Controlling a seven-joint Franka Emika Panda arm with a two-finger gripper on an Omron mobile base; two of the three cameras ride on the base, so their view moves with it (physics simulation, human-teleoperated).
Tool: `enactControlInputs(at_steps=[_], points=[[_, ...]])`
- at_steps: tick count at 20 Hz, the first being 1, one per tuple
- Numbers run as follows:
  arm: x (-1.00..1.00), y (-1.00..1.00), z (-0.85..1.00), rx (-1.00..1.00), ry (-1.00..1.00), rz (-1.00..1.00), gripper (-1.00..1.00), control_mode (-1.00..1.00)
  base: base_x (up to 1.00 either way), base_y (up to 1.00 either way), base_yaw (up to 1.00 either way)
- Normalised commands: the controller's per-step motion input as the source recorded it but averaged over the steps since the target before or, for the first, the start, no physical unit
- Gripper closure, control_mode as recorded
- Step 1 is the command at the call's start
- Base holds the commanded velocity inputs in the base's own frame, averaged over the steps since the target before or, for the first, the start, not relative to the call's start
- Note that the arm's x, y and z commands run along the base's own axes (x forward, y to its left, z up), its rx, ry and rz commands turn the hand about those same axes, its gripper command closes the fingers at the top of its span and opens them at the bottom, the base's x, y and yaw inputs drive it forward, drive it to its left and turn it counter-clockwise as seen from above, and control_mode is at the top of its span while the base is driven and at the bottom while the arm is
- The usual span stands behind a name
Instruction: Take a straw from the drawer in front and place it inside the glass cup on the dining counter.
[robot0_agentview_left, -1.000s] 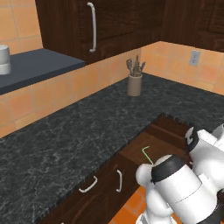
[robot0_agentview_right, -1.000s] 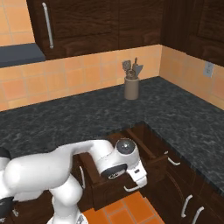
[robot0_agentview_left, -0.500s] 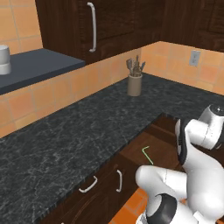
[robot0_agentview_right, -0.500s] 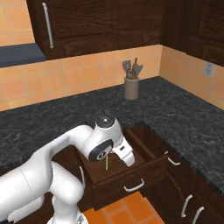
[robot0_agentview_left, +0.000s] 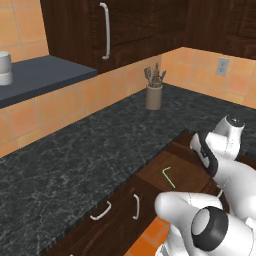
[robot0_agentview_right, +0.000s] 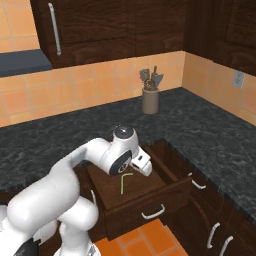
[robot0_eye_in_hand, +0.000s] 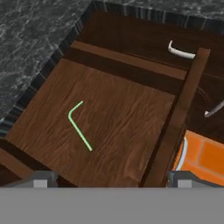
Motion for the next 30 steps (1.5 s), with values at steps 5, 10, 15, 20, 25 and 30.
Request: enactControlInputs(at_steps=[5, 10, 15, 20, 25, 30], points=[[0.43, 0.64, -0.47, 0.00, 0.00, 0.03, -1.00, -1.00, 0.00, 0.00, 0.00], [0.14, 0.29, -0.52, 0.00, 0.00, 0.01, -1.00, -1.00, 0.00, 0.00, 0.00], [0.26, 0.00, -0.43, 0.00, -0.15, 0.13, -1.00, -1.00, 0.00, 0.00, 0.00], [0.19, 0.00, -0.42, 0.00, -0.25, 0.14, -1.00, -1.00, 0.00, 0.00, 0.00], [0.13, 0.00, -0.35, -0.03, -0.22, 0.13, -1.00, -1.00, 0.00, 0.00, 0.00], [0.00, 0.17, -0.13, -0.15, -0.01, 0.07, -1.00, -1.00, 0.00, 0.00, 0.00]])
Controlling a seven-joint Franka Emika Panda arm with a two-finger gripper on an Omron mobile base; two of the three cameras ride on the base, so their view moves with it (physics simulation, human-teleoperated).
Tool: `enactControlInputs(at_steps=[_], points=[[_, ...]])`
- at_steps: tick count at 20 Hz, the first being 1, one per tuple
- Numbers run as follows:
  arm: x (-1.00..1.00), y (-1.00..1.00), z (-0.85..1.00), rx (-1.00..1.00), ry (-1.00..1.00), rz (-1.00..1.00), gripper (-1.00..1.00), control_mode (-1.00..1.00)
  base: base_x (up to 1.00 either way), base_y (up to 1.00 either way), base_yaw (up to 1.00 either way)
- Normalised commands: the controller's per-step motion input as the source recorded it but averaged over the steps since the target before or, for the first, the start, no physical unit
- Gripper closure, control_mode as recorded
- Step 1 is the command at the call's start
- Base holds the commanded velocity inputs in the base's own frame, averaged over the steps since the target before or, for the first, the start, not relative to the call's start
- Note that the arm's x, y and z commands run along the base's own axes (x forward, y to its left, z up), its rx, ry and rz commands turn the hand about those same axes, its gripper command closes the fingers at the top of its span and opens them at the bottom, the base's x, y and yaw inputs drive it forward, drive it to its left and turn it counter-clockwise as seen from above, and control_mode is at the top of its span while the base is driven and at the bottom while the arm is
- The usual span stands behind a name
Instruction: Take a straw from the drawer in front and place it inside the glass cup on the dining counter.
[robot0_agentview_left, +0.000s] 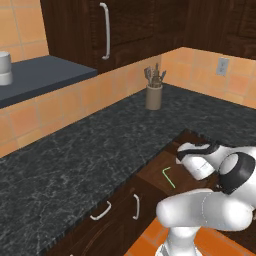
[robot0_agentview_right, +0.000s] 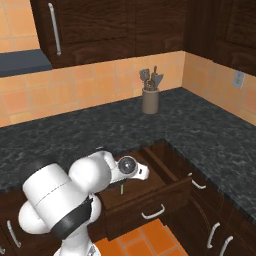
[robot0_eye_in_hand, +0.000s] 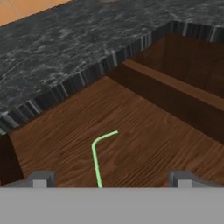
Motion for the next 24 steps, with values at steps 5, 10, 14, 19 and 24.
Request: enactControlInputs(at_steps=[5, 10, 14, 19, 24], points=[[0.00, 0.36, -0.01, -0.26, 0.15, 0.02, -1.00, -1.00, 0.00, 0.00, 0.00], [0.00, 0.29, -0.03, -0.13, 0.11, 0.02, -1.00, -1.00, 0.00, 0.00, 0.00], [-0.09, 0.00, -0.23, 0.00, 0.00, 0.10, -1.00, -1.00, 0.00, 0.00, 0.00], [-0.21, -0.36, -0.33, 0.04, 0.12, 0.11, -1.00, -1.00, 0.00, 0.00, 0.00], [-0.30, -0.12, -0.38, -0.03, 0.26, -0.02, -1.00, -1.00, 0.00, 0.00, 0.00]])
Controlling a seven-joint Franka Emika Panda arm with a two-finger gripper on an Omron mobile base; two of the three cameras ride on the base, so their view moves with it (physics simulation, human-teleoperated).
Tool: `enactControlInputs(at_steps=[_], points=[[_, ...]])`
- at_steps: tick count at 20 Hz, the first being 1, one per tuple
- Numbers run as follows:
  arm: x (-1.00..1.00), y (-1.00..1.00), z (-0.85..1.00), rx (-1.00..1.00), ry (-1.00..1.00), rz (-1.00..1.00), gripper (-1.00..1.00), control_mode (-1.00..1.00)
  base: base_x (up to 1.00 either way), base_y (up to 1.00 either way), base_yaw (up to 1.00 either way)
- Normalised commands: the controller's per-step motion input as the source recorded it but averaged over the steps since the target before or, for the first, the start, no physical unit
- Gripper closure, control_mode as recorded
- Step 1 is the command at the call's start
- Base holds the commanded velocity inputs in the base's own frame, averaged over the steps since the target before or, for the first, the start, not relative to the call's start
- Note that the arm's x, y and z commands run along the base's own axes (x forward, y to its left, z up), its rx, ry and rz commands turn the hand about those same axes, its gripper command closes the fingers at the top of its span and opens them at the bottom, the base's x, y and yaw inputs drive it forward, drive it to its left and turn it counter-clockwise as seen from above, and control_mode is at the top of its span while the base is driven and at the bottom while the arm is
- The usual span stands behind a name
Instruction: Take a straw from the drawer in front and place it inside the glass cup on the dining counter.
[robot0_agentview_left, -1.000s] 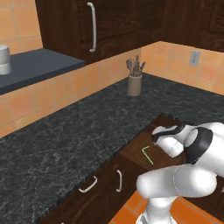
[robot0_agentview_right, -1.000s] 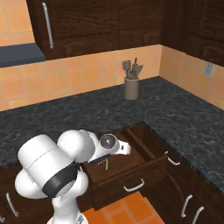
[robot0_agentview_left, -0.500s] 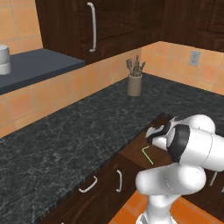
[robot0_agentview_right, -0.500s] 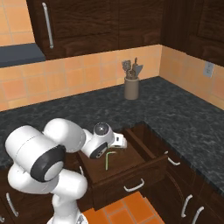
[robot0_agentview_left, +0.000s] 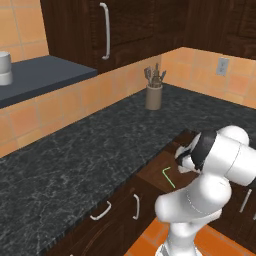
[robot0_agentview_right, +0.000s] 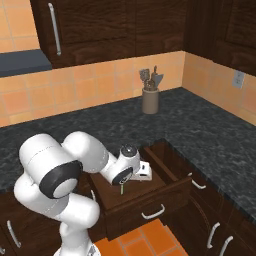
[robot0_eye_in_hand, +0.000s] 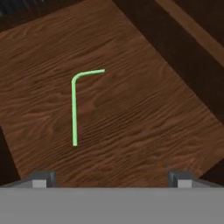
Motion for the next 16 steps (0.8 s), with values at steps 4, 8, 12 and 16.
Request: enactControlInputs(at_steps=[4, 8, 12, 16], points=[[-0.29, -0.18, -0.16, -0.19, 0.31, -0.06, -1.00, -1.00, 0.00, 0.00, 0.00], [-0.26, -0.42, -0.18, -0.14, 0.27, -0.03, -1.00, -1.00, 0.00, 0.00, 0.00], [-0.09, -0.26, -0.29, -0.11, 0.19, 0.00, -1.00, -1.00, 0.00, 0.00, 0.00], [-0.12, -0.41, -0.17, -0.01, 0.08, 0.00, -1.00, -1.00, 0.00, 0.00, 0.00]])
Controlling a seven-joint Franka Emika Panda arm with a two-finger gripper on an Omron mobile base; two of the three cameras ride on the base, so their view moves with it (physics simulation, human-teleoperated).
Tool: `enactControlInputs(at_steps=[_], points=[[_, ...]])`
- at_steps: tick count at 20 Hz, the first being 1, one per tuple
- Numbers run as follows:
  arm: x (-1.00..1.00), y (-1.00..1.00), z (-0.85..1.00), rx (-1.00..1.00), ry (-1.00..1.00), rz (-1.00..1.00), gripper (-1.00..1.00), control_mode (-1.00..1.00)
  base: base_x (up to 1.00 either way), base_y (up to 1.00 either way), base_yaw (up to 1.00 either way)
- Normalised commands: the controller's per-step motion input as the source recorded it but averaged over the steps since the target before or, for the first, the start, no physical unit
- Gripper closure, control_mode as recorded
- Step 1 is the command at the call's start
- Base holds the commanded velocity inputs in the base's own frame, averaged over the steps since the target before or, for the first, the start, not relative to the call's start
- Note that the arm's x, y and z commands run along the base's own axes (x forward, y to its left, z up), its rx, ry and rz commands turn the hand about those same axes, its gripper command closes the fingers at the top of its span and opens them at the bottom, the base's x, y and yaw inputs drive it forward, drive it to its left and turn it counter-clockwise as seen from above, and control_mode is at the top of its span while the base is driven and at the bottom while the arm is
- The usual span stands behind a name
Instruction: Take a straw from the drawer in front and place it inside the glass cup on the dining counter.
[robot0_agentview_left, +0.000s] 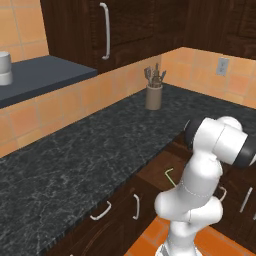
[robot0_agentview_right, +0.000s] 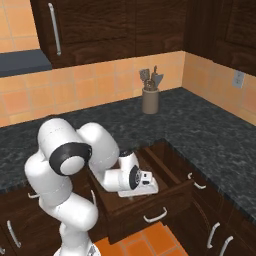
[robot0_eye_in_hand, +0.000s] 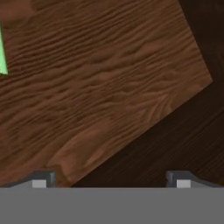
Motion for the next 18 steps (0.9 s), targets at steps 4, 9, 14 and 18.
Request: enactControlInputs(at_steps=[4, 9, 14, 18], points=[[-0.53, -0.89, 0.04, 0.00, 0.10, -0.01, -1.00, -1.00, 0.00, 0.00, 0.00], [-0.71, -0.97, 0.18, 0.00, 0.13, -0.03, -1.00, -1.00, 0.00, 0.00, 0.00], [-0.19, 0.09, 0.69, 0.12, -0.20, 0.00, -1.00, -1.00, 0.00, 0.00, 0.00], [0.19, 0.66, 0.70, 0.22, -0.43, 0.00, -1.00, -1.00, 0.00, 0.00, 0.00]])
